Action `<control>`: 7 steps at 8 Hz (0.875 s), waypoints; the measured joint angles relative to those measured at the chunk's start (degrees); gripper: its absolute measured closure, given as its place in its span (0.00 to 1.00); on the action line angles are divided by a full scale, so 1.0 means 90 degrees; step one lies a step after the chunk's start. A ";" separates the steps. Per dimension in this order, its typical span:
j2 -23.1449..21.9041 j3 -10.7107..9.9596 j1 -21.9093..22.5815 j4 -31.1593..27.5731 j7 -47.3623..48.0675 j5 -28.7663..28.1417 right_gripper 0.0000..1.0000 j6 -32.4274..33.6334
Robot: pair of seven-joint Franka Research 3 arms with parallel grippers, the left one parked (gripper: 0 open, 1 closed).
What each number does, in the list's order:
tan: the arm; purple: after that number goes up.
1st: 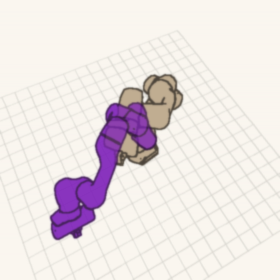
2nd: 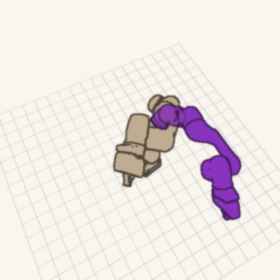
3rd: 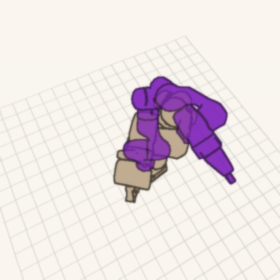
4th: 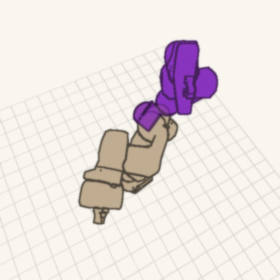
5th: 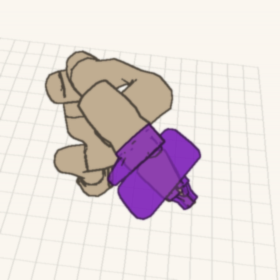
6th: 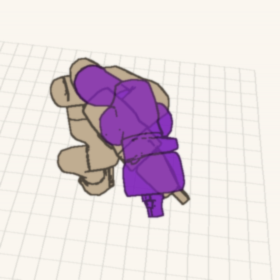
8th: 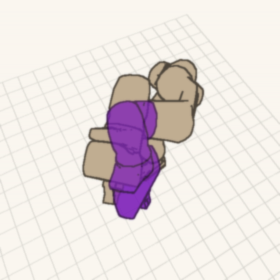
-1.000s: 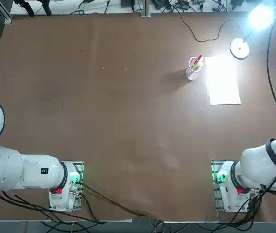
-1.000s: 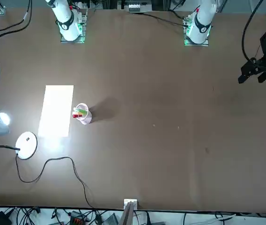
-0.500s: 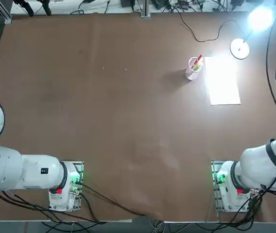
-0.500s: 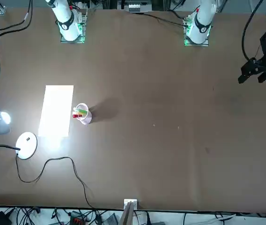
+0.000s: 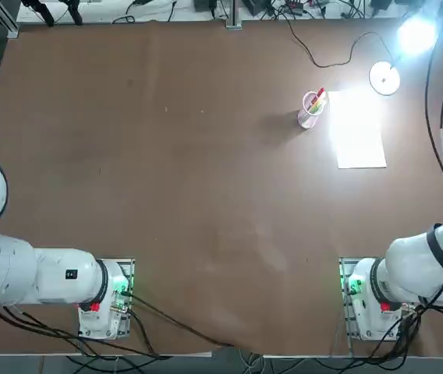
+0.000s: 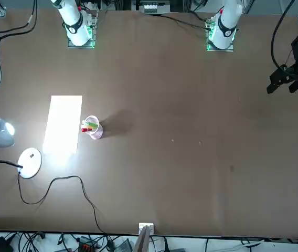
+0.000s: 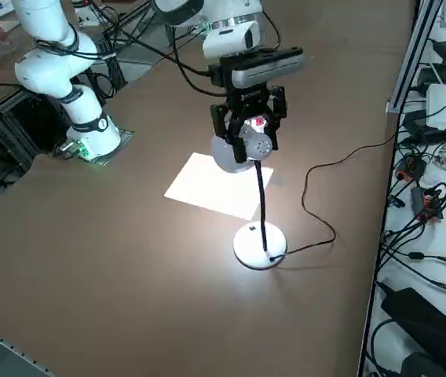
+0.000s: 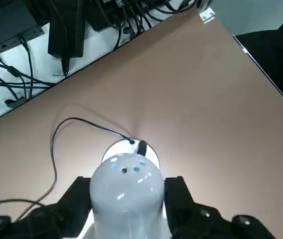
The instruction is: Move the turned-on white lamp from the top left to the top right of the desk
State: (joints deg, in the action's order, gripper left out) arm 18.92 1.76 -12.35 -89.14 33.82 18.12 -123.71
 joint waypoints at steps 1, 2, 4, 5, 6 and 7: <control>-0.0002 -0.0003 -0.0002 -0.0003 0.0000 0.0001 0.00 0.0010; -0.0015 -0.0009 -0.0006 0.0004 -0.0001 0.0012 0.00 0.0009; -0.0141 -0.0035 -0.0025 0.0164 -0.0004 0.0014 0.00 -0.0005; -0.0256 -0.0041 -0.0033 0.0358 -0.0009 0.0016 0.00 -0.0006; -0.0393 -0.0058 -0.0039 0.0557 -0.0010 0.0016 0.00 0.0014; -0.0546 -0.0097 -0.0048 0.0745 -0.0010 0.0015 0.00 0.0094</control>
State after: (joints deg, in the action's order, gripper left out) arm 14.00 0.88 -12.78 -82.43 33.73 18.26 -122.87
